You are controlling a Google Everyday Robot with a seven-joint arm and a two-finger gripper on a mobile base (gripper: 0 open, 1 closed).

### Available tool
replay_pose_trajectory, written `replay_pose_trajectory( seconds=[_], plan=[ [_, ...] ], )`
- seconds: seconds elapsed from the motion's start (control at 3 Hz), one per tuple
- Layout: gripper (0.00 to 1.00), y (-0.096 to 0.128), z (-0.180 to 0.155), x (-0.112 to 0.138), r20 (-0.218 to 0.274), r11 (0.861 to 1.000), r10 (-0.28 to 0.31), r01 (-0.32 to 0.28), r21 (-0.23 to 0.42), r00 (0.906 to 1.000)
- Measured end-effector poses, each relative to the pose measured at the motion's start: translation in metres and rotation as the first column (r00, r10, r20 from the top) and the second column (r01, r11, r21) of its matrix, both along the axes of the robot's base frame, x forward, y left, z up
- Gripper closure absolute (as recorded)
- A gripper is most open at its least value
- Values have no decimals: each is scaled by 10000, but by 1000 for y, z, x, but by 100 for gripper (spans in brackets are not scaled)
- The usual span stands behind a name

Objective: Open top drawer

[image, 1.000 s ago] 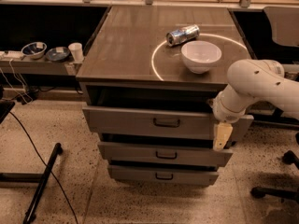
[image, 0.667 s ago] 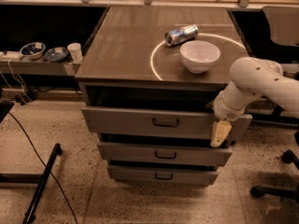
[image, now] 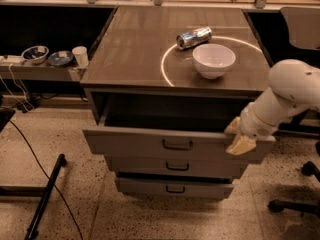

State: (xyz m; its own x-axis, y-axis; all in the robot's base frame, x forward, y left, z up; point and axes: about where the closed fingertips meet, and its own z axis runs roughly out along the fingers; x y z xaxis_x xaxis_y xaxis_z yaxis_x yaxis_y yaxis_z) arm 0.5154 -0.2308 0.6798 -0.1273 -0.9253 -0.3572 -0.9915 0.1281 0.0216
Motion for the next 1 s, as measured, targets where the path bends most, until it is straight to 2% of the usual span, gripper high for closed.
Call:
replay_pose_trajectory(
  seconds=[0.33,0.67,1.0],
  plan=[
    [61,5,22,-46,-382,9994,213,-202,289,9990],
    [41,16,55,-73,-376,9968,792,-788,115,9961],
    [17,38,75,-75,-173,9886,1383,-1391,-581,9902]
  ],
)
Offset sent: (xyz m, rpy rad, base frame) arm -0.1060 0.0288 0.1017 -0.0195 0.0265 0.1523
